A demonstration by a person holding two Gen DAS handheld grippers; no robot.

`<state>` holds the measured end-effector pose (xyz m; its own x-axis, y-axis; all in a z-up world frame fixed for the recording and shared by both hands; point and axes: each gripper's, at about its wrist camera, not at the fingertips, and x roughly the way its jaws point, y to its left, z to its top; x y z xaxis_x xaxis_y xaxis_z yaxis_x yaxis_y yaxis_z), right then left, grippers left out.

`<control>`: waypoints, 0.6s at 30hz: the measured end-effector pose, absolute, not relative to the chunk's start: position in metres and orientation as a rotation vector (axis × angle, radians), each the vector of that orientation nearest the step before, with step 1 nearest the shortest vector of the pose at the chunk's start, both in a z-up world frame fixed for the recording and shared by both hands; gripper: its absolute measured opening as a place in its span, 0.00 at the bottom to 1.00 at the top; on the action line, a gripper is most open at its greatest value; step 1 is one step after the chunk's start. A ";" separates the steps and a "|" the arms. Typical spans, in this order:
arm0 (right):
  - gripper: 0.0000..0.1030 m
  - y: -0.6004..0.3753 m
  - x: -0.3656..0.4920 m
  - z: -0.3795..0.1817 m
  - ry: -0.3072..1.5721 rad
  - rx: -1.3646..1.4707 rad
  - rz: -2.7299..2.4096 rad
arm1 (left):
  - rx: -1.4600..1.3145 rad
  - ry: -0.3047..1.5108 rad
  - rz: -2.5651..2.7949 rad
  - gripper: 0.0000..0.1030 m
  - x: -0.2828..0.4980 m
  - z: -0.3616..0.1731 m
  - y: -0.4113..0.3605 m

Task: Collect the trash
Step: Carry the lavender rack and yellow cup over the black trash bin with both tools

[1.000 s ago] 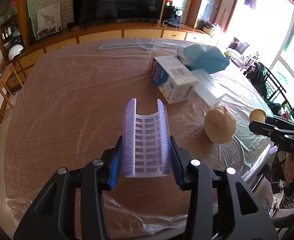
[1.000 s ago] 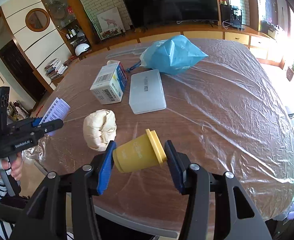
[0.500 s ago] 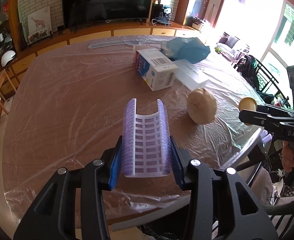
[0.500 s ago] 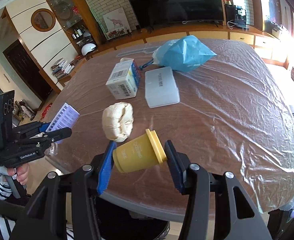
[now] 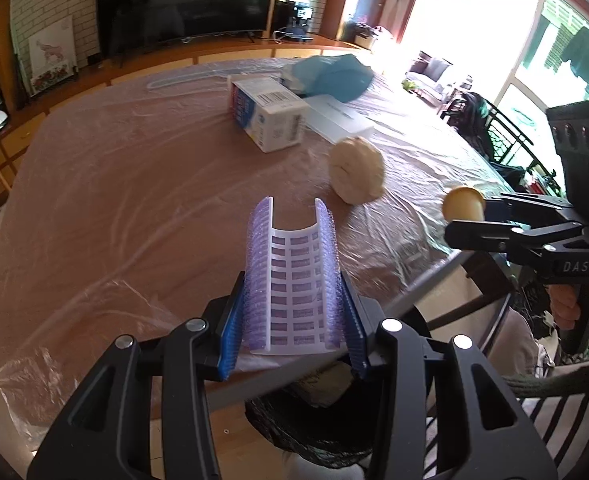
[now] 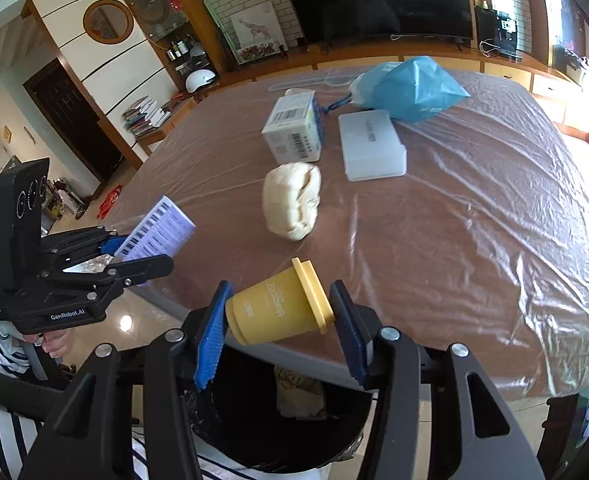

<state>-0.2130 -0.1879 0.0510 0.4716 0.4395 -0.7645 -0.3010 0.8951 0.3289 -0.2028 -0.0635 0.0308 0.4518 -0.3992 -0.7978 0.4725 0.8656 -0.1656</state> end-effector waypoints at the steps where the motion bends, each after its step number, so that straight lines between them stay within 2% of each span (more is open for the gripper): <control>1: 0.48 -0.187 -0.214 0.052 0.980 0.156 0.460 | 0.087 0.961 -0.549 0.43 -0.206 0.031 -0.064; 18: 0.48 -0.171 -0.254 0.037 1.045 0.153 0.527 | 0.155 1.014 -0.727 0.43 -0.264 0.020 -0.082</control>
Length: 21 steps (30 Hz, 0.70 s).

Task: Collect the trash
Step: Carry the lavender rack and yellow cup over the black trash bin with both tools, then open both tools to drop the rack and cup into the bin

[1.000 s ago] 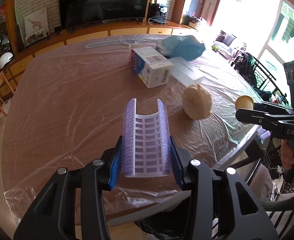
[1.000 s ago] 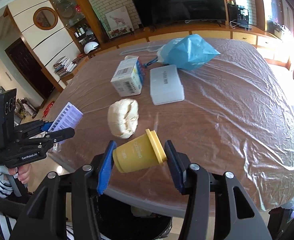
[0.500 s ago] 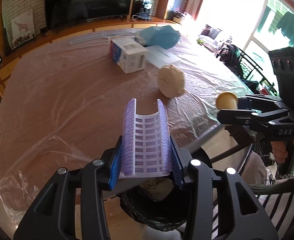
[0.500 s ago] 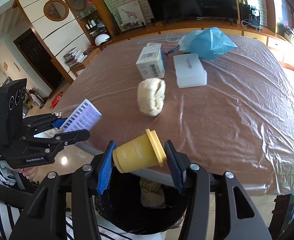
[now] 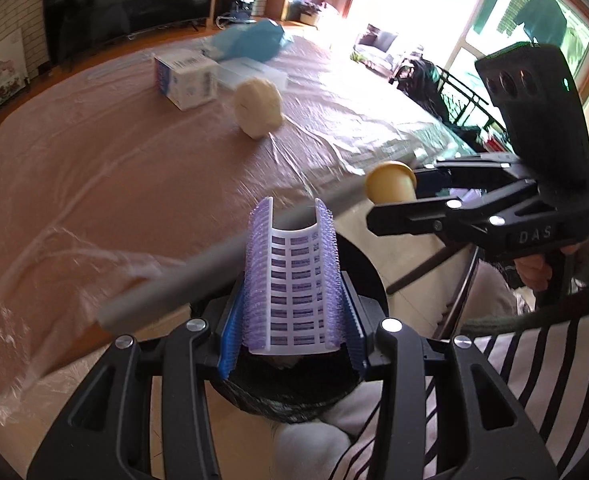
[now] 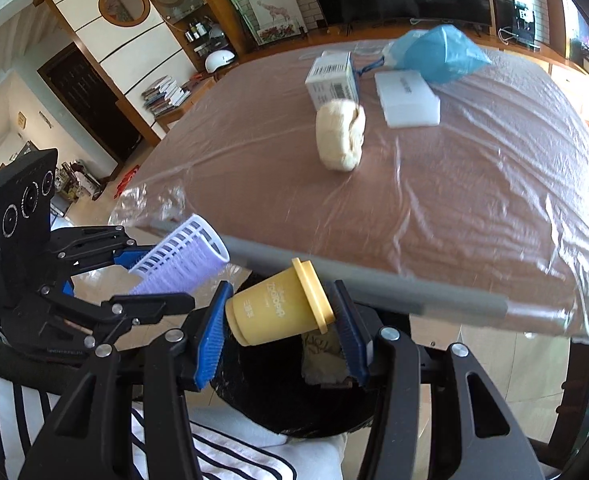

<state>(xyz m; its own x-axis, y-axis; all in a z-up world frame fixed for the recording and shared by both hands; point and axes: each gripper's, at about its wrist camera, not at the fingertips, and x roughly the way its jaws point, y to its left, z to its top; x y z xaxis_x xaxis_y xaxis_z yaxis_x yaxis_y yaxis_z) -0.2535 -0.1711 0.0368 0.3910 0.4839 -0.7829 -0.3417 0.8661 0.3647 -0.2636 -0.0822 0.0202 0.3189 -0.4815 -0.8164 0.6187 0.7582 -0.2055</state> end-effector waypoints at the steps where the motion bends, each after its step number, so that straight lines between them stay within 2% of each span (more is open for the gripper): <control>1: 0.48 -0.171 -0.254 0.036 1.050 0.152 0.530 | 0.159 1.022 -0.733 0.43 -0.266 0.018 -0.084; 21: 0.48 -0.157 -0.275 -0.010 1.162 0.070 0.481 | 0.254 1.162 -0.629 0.43 -0.270 -0.043 -0.096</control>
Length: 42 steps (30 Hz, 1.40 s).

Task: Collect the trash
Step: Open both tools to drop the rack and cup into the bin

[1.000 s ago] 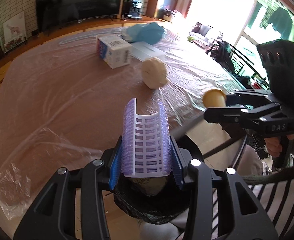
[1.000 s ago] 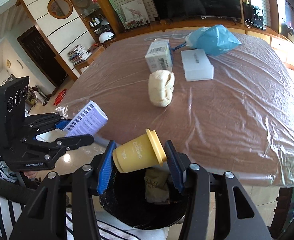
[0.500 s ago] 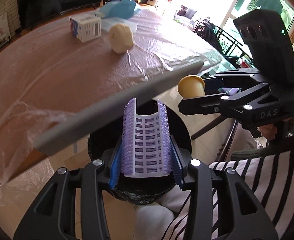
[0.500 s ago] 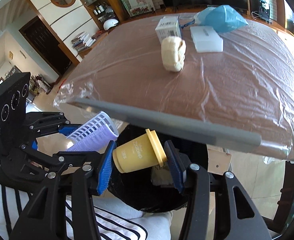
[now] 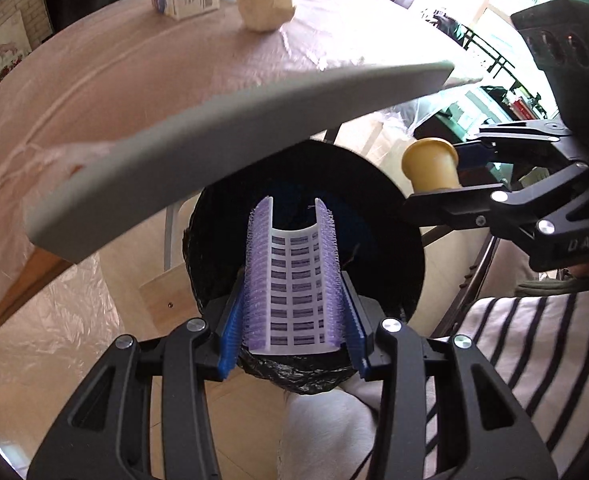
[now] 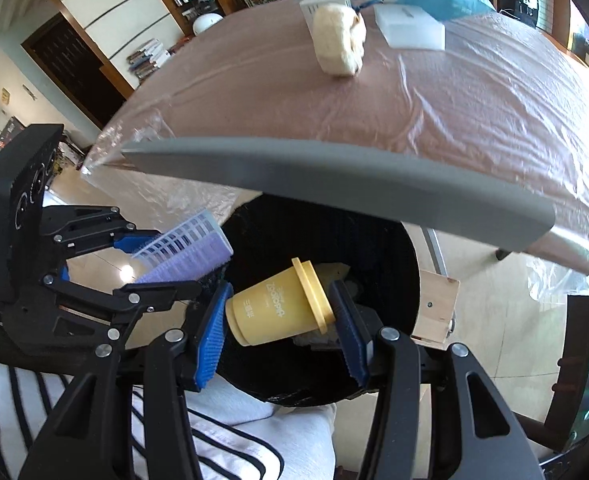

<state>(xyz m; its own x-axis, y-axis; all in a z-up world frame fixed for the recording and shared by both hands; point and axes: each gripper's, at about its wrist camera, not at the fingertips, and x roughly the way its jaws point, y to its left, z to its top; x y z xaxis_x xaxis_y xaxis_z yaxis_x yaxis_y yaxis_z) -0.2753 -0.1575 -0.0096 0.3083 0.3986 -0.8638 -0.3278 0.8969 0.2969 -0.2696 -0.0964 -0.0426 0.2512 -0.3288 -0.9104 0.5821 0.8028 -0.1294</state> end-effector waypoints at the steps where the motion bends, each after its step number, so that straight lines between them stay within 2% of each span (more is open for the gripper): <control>1: 0.48 -0.156 -0.276 -0.012 1.165 0.060 0.472 | 0.262 1.167 -0.623 0.43 -0.269 -0.046 -0.097; 14: 0.48 -0.151 -0.272 -0.043 1.215 0.057 0.398 | 0.319 1.205 -0.575 0.43 -0.266 -0.069 -0.104; 42: 0.48 -0.138 -0.265 -0.051 1.221 -0.027 0.398 | 0.400 1.220 -0.536 0.43 -0.253 -0.086 -0.110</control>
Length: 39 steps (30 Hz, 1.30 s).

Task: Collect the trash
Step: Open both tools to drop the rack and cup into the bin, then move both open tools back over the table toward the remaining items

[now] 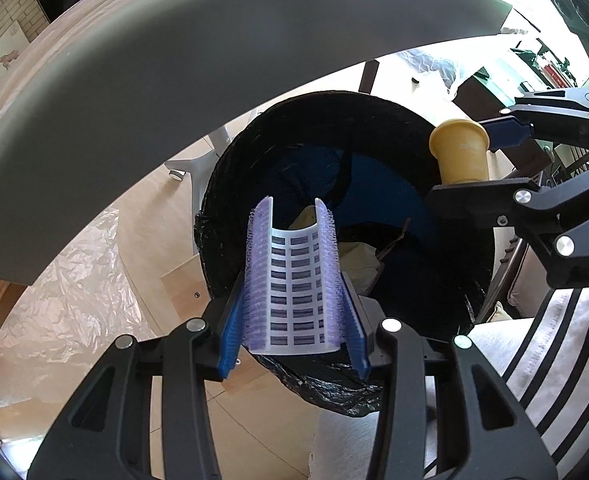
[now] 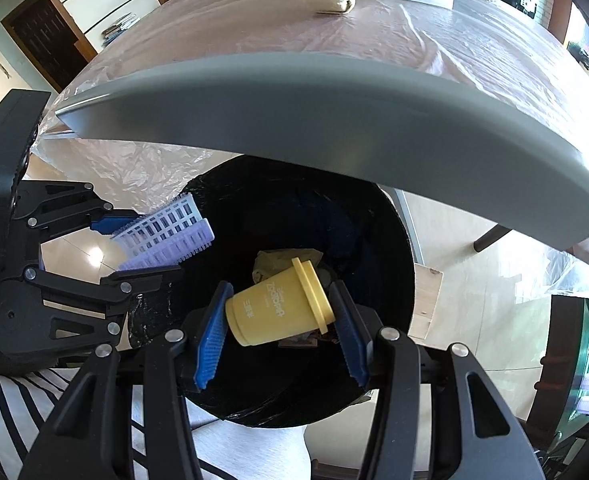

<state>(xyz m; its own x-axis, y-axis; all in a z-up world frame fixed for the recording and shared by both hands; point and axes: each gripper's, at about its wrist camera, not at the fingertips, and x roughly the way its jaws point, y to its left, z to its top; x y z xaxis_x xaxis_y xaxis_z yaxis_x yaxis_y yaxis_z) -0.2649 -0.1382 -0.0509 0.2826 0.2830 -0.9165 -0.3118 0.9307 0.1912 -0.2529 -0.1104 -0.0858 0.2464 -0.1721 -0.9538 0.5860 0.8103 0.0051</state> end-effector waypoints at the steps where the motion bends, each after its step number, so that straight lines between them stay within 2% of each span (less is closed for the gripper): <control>1: 0.48 -0.139 -0.264 -0.051 1.223 -0.027 0.399 | 0.399 1.220 -0.536 0.43 -0.252 -0.086 -0.110; 33: 0.49 -0.140 -0.261 -0.059 1.220 -0.022 0.430 | 0.398 1.218 -0.580 0.44 -0.251 -0.085 -0.115; 34: 0.58 -0.140 -0.260 -0.058 1.215 -0.021 0.430 | 0.398 1.212 -0.583 0.54 -0.251 -0.084 -0.115; 35: 0.64 -0.141 -0.260 -0.057 1.210 -0.022 0.423 | 0.399 1.200 -0.578 0.68 -0.251 -0.083 -0.115; 36: 0.68 -0.142 -0.261 -0.056 1.205 -0.017 0.417 | 0.395 1.189 -0.576 0.73 -0.252 -0.082 -0.114; 39: 0.69 -0.146 -0.261 -0.052 1.208 0.011 0.418 | 0.347 1.203 -0.589 0.75 -0.251 -0.078 -0.111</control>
